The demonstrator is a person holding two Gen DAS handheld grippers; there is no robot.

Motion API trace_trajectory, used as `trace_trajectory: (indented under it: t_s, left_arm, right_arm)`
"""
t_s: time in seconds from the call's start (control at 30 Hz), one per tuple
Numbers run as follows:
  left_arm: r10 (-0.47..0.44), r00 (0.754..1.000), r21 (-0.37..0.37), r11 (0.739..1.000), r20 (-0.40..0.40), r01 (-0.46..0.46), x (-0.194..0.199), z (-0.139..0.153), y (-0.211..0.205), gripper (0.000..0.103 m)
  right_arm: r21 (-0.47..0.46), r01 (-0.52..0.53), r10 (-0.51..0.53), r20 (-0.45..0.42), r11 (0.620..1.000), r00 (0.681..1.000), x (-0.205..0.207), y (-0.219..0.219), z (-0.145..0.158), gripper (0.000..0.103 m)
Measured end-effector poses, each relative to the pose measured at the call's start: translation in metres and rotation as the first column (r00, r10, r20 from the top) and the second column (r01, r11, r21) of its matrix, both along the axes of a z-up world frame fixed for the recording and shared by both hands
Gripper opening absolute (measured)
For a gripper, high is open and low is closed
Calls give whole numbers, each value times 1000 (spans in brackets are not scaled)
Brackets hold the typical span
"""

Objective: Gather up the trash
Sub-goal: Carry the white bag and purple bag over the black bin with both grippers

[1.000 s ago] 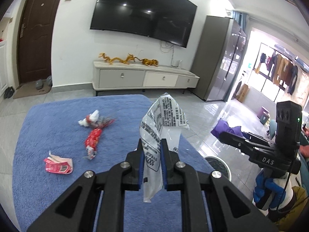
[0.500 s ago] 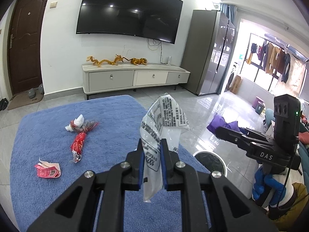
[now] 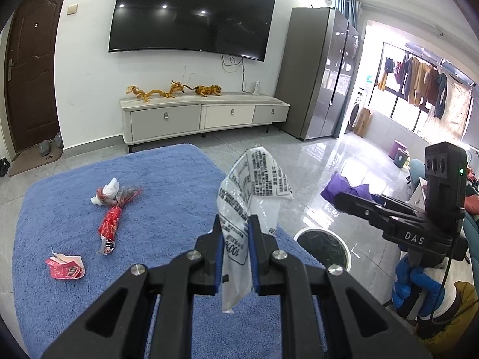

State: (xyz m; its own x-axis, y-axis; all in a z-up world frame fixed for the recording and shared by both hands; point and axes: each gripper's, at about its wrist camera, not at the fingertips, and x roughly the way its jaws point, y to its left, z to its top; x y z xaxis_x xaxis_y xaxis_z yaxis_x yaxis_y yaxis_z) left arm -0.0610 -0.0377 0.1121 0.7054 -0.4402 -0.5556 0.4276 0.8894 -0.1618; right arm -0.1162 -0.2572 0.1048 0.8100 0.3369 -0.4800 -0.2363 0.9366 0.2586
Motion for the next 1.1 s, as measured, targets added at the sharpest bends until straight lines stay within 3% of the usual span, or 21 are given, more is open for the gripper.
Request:
trace_trajectory:
  t_s: [0.3, 0.57, 0.87, 1.1]
  left_arm:
    - [-39, 999, 19, 999, -8, 39, 7, -1, -23, 14]
    - [-164, 986, 42, 985, -21, 164, 31, -4, -92, 14]
    - [-310, 945, 90, 943, -103, 319, 70, -37, -204, 14]
    - [-384, 898, 114, 903, -213, 414, 98, -83, -285, 14]
  right_arm:
    - [10, 38, -38, -6, 999, 999, -4, -14, -2, 46]
    - [9, 168, -168, -22, 986, 986, -11, -70, -11, 46]
    - [12, 370, -368, -95, 929, 925, -16, -167, -44, 46]
    - [42, 470, -450, -218, 882, 866, -7, -230, -98, 46]
